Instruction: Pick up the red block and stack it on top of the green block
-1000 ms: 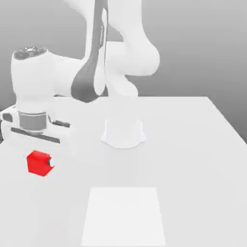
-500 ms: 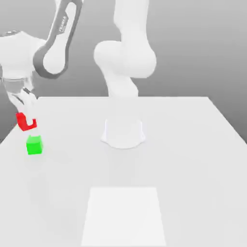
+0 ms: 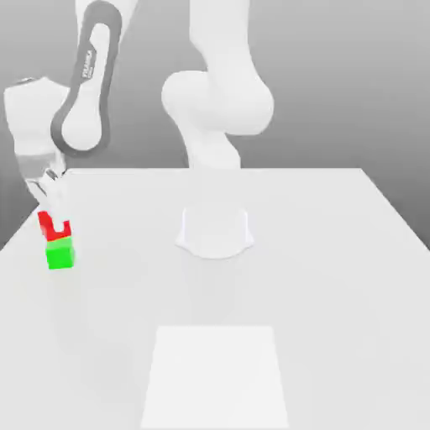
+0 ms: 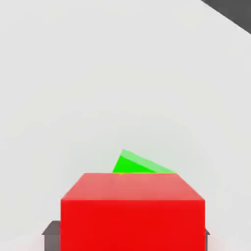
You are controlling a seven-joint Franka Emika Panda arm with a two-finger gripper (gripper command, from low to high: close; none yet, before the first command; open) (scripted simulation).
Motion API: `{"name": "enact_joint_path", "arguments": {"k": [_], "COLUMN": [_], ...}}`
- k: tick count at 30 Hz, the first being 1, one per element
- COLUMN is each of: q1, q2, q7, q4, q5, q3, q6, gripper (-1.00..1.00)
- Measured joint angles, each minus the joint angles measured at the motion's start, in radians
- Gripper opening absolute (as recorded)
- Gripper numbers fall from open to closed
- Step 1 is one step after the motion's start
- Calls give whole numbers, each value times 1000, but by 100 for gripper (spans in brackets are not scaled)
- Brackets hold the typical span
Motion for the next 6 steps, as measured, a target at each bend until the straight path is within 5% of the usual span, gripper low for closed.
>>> {"name": "enact_joint_path", "arguments": {"k": [6], "q1": [9], "q2": [72], "q7": [-97], "q4": [4], "q5": [136], "q3": [26], "q6": [55], "gripper": [-100]}}
